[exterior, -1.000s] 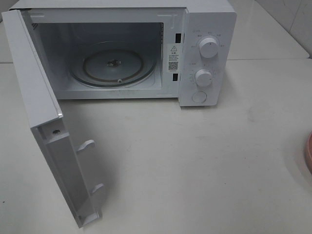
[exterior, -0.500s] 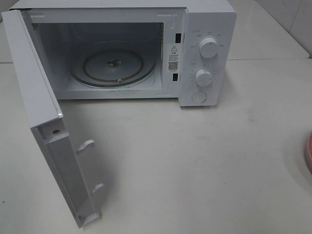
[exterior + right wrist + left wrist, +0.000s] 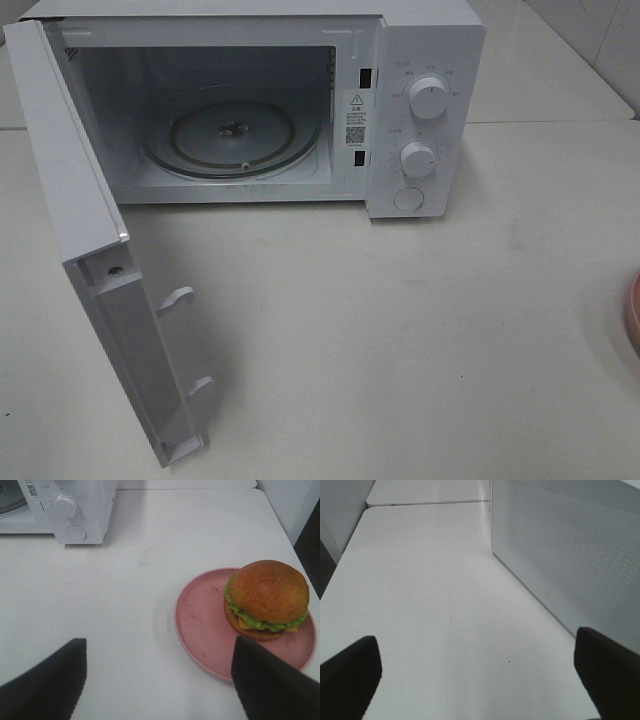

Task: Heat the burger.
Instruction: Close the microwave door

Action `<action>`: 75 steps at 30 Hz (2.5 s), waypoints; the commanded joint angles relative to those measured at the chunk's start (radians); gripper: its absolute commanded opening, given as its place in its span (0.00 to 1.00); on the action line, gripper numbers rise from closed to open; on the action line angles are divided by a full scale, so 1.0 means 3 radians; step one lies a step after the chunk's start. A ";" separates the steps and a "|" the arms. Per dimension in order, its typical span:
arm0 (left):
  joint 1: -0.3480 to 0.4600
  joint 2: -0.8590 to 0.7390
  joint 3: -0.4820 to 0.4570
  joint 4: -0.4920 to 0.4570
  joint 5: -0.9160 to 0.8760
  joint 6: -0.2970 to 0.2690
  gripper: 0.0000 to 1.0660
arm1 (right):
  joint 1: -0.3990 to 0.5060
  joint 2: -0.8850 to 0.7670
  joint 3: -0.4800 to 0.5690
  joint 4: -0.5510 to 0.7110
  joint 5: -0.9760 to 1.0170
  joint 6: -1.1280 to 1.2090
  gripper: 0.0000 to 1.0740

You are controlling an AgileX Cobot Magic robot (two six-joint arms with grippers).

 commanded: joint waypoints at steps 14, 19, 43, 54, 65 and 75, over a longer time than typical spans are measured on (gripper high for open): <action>0.0000 -0.0077 0.0010 -0.0010 -0.0030 -0.0013 0.94 | -0.0027 -0.0083 0.0013 0.0013 -0.0013 -0.0030 0.71; 0.0000 -0.0077 0.0010 -0.0010 -0.0030 -0.0013 0.94 | -0.0027 -0.0083 0.0013 0.0013 -0.0013 -0.0030 0.71; 0.0000 -0.0077 0.0010 -0.0017 -0.0030 -0.0013 0.94 | -0.0027 -0.0083 0.0013 0.0013 -0.0013 -0.0030 0.71; 0.0000 0.0217 -0.0110 -0.0040 -0.0290 -0.0007 0.77 | -0.0027 -0.0083 0.0013 0.0013 -0.0013 -0.0030 0.71; -0.0003 0.0703 0.0117 -0.0057 -0.1087 -0.0003 0.25 | -0.0027 -0.0083 0.0013 0.0010 -0.0013 -0.0030 0.71; -0.0003 0.1147 0.0597 -0.0057 -0.2180 0.0037 0.00 | -0.0027 -0.0083 0.0013 0.0010 -0.0013 -0.0030 0.71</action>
